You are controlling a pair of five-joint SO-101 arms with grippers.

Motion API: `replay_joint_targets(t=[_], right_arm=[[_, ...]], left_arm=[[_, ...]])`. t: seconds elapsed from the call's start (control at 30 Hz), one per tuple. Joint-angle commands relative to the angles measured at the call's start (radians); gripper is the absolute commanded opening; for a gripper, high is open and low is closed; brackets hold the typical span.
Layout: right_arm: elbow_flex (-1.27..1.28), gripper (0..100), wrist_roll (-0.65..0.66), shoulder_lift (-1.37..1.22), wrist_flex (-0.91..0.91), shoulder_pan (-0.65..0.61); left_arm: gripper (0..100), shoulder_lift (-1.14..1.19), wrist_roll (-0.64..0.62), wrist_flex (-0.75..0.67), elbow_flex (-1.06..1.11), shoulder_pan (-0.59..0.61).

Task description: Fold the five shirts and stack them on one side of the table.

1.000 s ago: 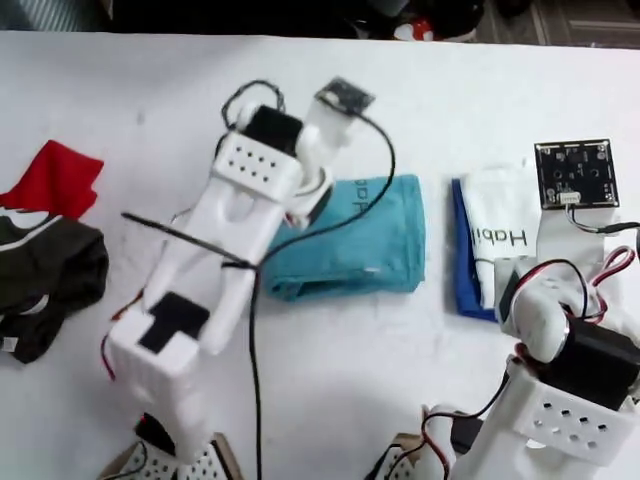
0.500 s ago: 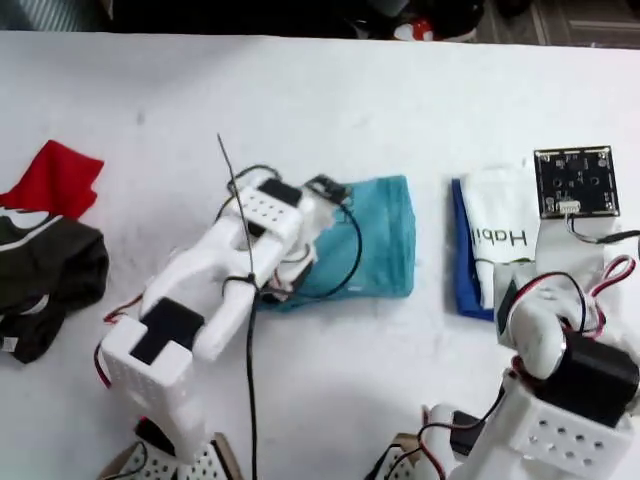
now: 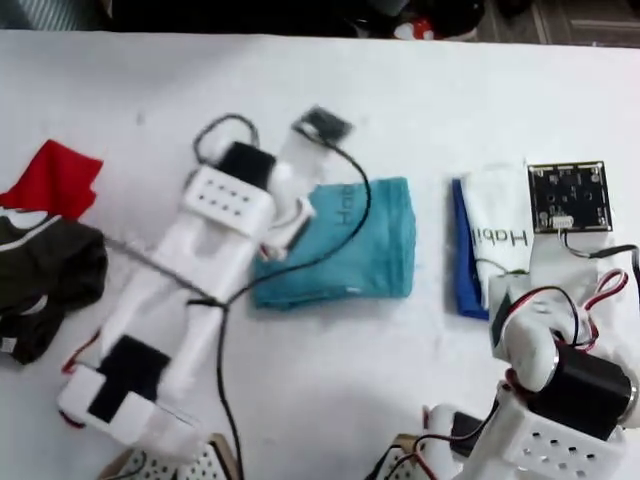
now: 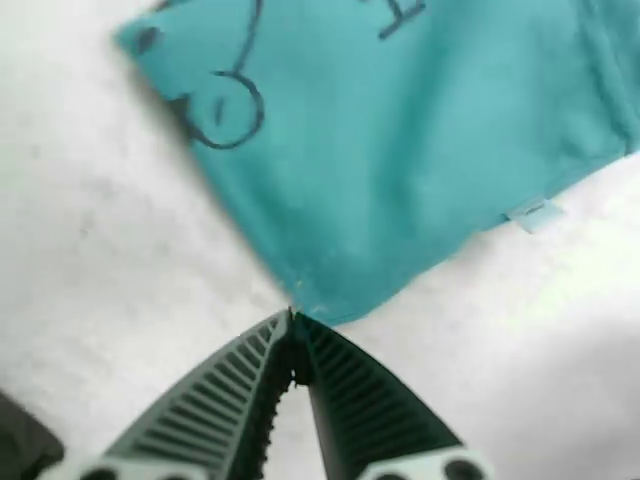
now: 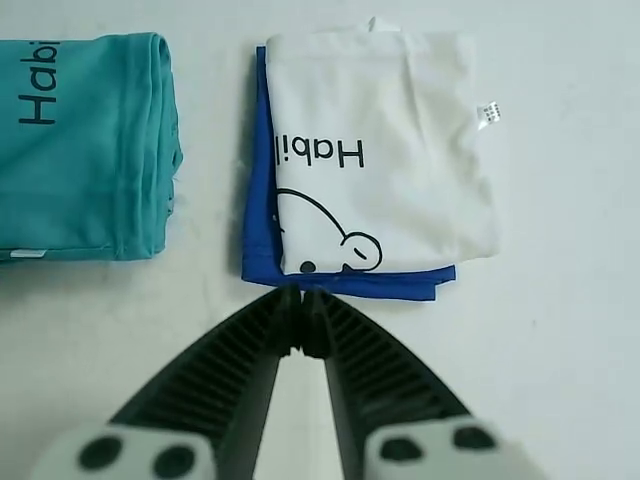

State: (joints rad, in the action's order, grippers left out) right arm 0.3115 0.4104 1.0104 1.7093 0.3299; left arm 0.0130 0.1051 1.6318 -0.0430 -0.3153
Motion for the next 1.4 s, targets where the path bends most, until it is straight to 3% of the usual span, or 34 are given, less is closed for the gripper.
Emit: replay_joint_targets(t=[0.0, 0.13, 0.27, 0.6, 0.73, 0.9, 1.0, 1.23, 1.37], right_arm=[[0.014, 1.8, 0.008, -0.018, 0.001, -0.031], [0.051, 1.8, -0.006, -0.088, 0.002, -0.165], [0.052, 1.8, -0.15, -0.226, -0.005, -0.335], [0.051, 1.8, -0.338, -0.519, -0.193, -0.722], [0.034, 1.8, -0.393, -0.558, -0.137, -0.842], [0.031, 1.8, -0.397, -0.565, -0.07, -0.843], [0.038, 4.0, -0.42, -0.568, -0.176, -0.819], [0.114, 34.3, -0.612, -0.641, -0.45, -0.756], [0.115, 35.0, -0.647, -0.782, -0.542, -0.714]], left_arm=[[2, -0.088, -0.005, 0.066, -0.112, 0.122], [2, -0.177, 0.0, 0.1, -0.176, 0.323], [2, -0.292, 0.009, 0.103, -0.186, 0.519], [2, -0.481, 0.201, 0.126, -0.184, 0.96], [2, -0.489, 0.261, 0.126, -0.184, 1.133], [2, -0.484, 0.338, 0.126, -0.184, 1.32], [2, -0.484, 0.358, 0.126, -0.184, 1.38], [2, -0.484, 0.356, 0.126, -0.184, 1.429], [2, -0.486, 0.353, 0.123, -0.184, 1.429]])
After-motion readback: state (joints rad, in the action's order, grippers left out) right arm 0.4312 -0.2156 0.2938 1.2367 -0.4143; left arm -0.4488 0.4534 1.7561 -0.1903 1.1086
